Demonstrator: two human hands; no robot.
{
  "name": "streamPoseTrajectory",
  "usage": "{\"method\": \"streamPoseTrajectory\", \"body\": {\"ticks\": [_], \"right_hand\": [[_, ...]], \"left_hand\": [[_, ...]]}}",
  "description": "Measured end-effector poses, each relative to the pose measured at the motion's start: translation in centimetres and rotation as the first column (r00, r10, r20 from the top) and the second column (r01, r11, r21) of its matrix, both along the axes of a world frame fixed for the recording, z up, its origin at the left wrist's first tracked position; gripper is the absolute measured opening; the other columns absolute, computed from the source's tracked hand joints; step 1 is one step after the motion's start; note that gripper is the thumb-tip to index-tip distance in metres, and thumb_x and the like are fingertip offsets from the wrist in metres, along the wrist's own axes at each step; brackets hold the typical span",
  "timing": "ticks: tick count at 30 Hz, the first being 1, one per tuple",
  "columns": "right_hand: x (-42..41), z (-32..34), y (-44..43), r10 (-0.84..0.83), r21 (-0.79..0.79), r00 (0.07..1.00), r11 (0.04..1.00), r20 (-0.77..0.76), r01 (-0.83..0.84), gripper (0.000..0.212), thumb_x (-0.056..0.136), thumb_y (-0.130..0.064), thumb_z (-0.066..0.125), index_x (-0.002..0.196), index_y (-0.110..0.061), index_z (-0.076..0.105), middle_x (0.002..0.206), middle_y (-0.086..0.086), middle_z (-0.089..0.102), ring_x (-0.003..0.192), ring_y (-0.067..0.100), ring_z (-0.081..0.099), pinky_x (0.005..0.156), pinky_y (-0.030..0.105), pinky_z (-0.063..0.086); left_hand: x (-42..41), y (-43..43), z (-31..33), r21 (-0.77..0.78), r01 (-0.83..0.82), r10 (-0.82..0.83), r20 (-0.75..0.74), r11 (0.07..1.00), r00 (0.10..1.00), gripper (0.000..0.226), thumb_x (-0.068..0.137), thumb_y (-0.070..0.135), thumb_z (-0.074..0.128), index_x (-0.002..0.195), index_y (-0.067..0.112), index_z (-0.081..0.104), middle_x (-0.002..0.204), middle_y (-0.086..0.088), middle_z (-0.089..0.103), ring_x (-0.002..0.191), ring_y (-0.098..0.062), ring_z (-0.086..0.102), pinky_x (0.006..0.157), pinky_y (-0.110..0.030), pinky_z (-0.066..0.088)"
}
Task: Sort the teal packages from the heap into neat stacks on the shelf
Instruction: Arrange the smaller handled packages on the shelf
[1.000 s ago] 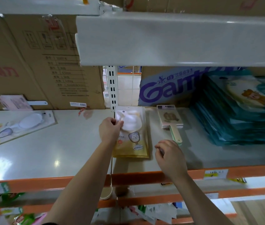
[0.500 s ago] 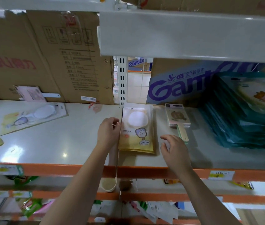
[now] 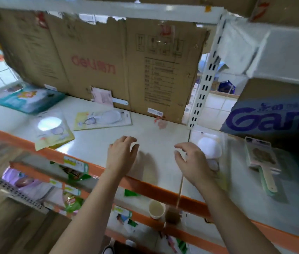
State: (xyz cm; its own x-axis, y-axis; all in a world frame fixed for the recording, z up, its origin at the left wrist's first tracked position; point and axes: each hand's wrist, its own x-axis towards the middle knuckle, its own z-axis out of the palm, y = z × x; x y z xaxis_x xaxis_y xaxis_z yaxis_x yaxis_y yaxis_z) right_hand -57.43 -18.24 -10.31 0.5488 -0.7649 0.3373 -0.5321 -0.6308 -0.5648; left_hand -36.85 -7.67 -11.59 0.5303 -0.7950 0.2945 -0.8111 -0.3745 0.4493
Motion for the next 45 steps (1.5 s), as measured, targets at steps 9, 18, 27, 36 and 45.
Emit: {"method": "streamPoseTrajectory", "body": {"ticks": [9,18,27,36,45], "right_hand": [[14.6,-0.5,-0.1,0.105,0.136,0.991,0.986,-0.088,-0.092,0.028,0.094,-0.032,0.059,0.116,-0.016,0.065,0.116,0.001,0.064,0.102,0.015,0.058,0.084,0.025,0.046],[26.4,-1.0,-2.6,-0.119,0.116,0.930,0.979,-0.348,0.169,0.055,0.090,-0.051,0.057,0.114,-0.003,0.064,0.120,0.018,0.059,0.111,0.036,0.054,0.088,0.037,0.046],[31.6,-0.5,-2.4,-0.234,0.152,0.832,0.924,-0.503,0.352,0.094,0.063,-0.079,0.064,0.125,-0.008,0.055,0.131,0.014,0.050,0.126,0.033,0.038,0.094,0.036,0.039],[31.0,1.3,-2.9,-0.106,0.268,0.816,0.914,-0.569,0.306,0.087,0.066,-0.056,0.080,0.134,-0.014,0.048,0.138,0.016,0.039,0.129,0.032,0.034,0.103,0.035,0.033],[29.1,1.9,-1.2,-0.119,0.209,0.810,0.935,-0.575,0.285,0.046,0.085,-0.043,0.069,0.116,-0.009,0.062,0.125,0.015,0.053,0.119,0.034,0.043,0.095,0.035,0.038]], "left_hand": [[11.7,6.0,0.2,-0.051,-0.145,0.145,-0.003,0.988,0.989,0.024,0.094,0.027,0.060,0.112,0.013,0.068,0.111,-0.008,0.067,0.098,-0.034,0.064,0.084,-0.045,0.049],[21.3,9.0,0.6,-0.068,-0.174,0.174,0.001,0.982,0.985,0.021,0.093,0.025,0.061,0.109,0.014,0.069,0.110,-0.007,0.067,0.095,-0.032,0.063,0.081,-0.044,0.050],[26.4,10.6,-0.5,-0.050,-0.183,0.180,-0.051,0.982,0.982,0.022,0.094,0.029,0.054,0.107,0.019,0.068,0.109,-0.002,0.066,0.098,-0.027,0.060,0.081,-0.041,0.045],[28.3,11.2,-0.8,-0.072,-0.193,0.187,-0.083,0.979,0.979,0.021,0.093,0.026,0.057,0.108,0.015,0.068,0.109,-0.003,0.066,0.099,-0.027,0.060,0.084,-0.044,0.046],[28.7,11.0,-1.1,-0.060,-0.193,0.186,-0.099,0.979,0.978,0.021,0.094,0.027,0.058,0.110,0.018,0.066,0.112,-0.001,0.065,0.102,-0.025,0.058,0.088,-0.046,0.045]]}}
